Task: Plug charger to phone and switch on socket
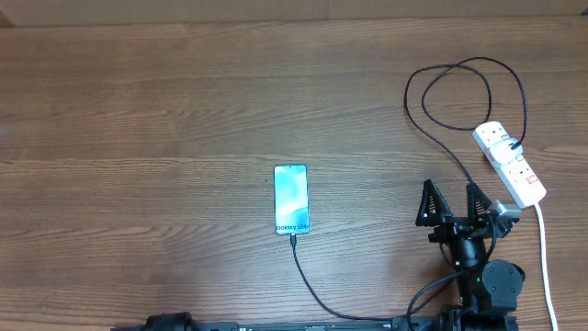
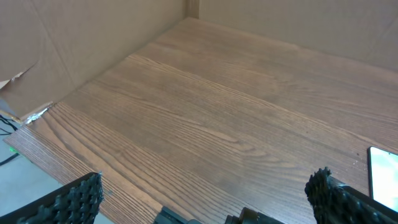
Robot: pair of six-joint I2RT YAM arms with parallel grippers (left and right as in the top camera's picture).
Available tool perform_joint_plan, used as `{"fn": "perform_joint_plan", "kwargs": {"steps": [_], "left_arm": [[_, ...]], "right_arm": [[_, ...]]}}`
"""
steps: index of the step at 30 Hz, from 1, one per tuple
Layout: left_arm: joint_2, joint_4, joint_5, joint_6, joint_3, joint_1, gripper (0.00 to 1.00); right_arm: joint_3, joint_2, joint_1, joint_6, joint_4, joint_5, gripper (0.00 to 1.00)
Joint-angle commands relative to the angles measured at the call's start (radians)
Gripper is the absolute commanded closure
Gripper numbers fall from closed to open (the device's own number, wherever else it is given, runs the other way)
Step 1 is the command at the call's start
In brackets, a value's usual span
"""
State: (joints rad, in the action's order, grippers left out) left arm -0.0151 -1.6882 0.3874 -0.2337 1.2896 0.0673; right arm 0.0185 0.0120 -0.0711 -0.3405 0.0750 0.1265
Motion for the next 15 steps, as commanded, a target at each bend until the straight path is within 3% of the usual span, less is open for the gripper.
{"fn": "perform_joint_plan", "kwargs": {"steps": [1,15], "left_arm": [[0.011,-0.001,0.012,-0.006,0.002,0.005,0.00],[0.011,0.003,0.018,-0.002,0.002,0.005,0.00]], "right_arm": [[-0.011,-0.009,0.005,-0.003,-0.005,0.002,0.00],[-0.011,-0.009,0.005,-0.003,-0.005,0.002,0.00]]}}
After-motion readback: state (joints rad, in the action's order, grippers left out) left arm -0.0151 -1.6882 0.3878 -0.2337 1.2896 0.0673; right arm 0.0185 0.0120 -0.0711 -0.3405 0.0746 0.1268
